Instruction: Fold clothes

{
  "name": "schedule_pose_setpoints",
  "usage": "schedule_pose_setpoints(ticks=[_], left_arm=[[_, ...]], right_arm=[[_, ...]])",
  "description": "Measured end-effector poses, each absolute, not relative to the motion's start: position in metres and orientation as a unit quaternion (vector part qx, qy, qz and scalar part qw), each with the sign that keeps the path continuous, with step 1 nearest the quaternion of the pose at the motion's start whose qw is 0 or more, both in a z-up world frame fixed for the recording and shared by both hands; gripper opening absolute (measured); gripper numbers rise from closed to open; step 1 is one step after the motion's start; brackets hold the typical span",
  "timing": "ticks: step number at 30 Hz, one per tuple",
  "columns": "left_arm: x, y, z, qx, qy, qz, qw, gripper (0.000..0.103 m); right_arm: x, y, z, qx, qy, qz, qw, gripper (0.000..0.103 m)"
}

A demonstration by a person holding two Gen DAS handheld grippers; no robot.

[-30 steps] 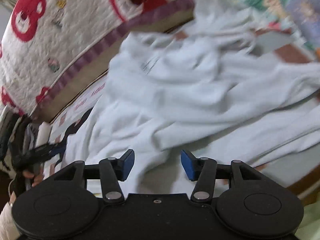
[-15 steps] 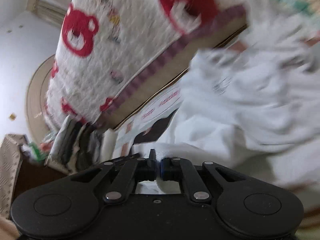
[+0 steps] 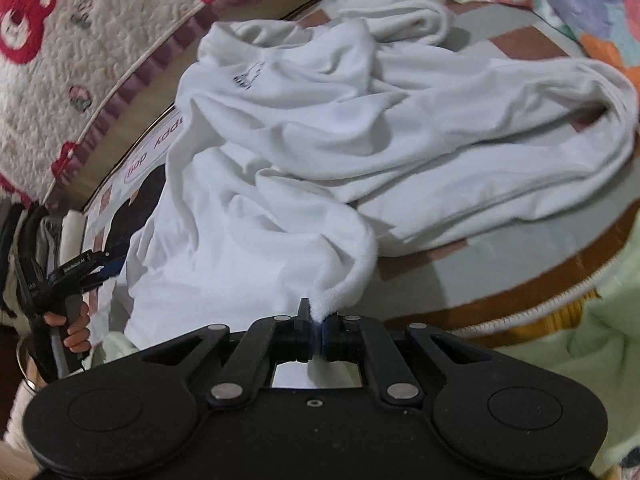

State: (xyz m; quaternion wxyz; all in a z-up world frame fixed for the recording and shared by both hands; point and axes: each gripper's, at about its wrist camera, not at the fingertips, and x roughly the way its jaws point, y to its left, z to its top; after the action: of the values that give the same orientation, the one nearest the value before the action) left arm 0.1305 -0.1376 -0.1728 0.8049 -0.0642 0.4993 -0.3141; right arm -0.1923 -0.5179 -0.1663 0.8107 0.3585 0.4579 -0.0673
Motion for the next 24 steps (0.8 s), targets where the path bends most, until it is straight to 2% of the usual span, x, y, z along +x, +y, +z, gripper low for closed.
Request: schedule_pose_setpoints(ticks=[3,4,5,6,7,8,9,10,12,13,14,15,16,17,18,19,20,23,24], left_arm=[[0.117,-0.147,-0.173,-0.015,0.488,-0.339,0.804,0.067],[0.112,-0.15,-0.172,0.008,0.479,-0.343,0.808,0.057],[0.106,-0.153,-0.172,0.031,0.471,-0.346,0.811,0.031],[0.101,-0.158,-0.172,0.056,0.467,-0.35,0.81,0.019],[0.096,-0.162,-0.171,0.073,0.462,-0.355,0.809,0.01],[0.093,-0.162,-0.169,0.076,0.459,-0.356,0.81,0.009],[0.09,-0.163,-0.167,0.079,0.456,-0.356,0.812,0.009],[0.088,-0.164,-0.166,0.081,0.453,-0.352,0.815,0.009],[0.086,-0.165,-0.167,0.078,0.454,-0.336,0.821,0.013],[0.087,-0.166,-0.17,0.072,0.459,-0.329,0.822,0.021],[0.089,-0.166,-0.171,0.063,0.462,-0.329,0.821,0.026],[0.091,-0.167,-0.171,0.053,0.465,-0.33,0.82,0.031],[0.093,-0.169,-0.171,0.042,0.471,-0.34,0.813,0.045],[0.095,-0.17,-0.171,0.032,0.477,-0.349,0.806,0.055],[0.097,-0.173,-0.171,0.033,0.482,-0.352,0.802,0.054],[0.099,-0.175,-0.169,0.033,0.486,-0.354,0.798,0.035],[0.1,-0.173,-0.16,0.031,0.485,-0.348,0.802,0.009],[0.104,-0.168,-0.132,0.024,0.48,-0.331,0.812,0.008],[0.102,-0.16,-0.111,0.013,0.453,-0.327,0.83,0.008]], right_arm=[[-0.191,-0.515,-0.169,0.343,0.461,-0.063,0.816,0.009],[-0.191,-0.515,-0.169,0.344,0.458,-0.064,0.817,0.01],[-0.192,-0.514,-0.17,0.345,0.456,-0.065,0.818,0.011],[-0.192,-0.514,-0.171,0.345,0.453,-0.068,0.819,0.012],[-0.192,-0.514,-0.174,0.349,0.449,-0.074,0.82,0.017],[-0.192,-0.514,-0.177,0.353,0.444,-0.081,0.82,0.035],[-0.192,-0.514,-0.18,0.356,0.44,-0.087,0.82,0.043],[-0.193,-0.514,-0.185,0.365,0.435,-0.09,0.818,0.048],[-0.194,-0.515,-0.196,0.387,0.423,-0.094,0.814,0.049],[-0.194,-0.515,-0.203,0.399,0.416,-0.095,0.811,0.049],[-0.191,-0.513,-0.208,0.401,0.413,-0.089,0.813,0.049],[-0.189,-0.511,-0.213,0.403,0.41,-0.082,0.814,0.04],[-0.184,-0.506,-0.213,0.379,0.416,-0.061,0.824,0.004],[-0.182,-0.501,-0.207,0.35,0.4,-0.054,0.845,0.005],[-0.181,-0.496,-0.2,0.32,0.384,-0.046,0.865,0.005],[-0.182,-0.499,-0.193,0.339,0.362,-0.036,0.868,0.005],[-0.183,-0.502,-0.185,0.357,0.339,-0.025,0.87,0.005],[-0.186,-0.505,-0.148,0.357,0.301,0.003,0.884,0.005],[-0.186,-0.506,-0.134,0.347,0.294,0.011,0.891,0.005]])
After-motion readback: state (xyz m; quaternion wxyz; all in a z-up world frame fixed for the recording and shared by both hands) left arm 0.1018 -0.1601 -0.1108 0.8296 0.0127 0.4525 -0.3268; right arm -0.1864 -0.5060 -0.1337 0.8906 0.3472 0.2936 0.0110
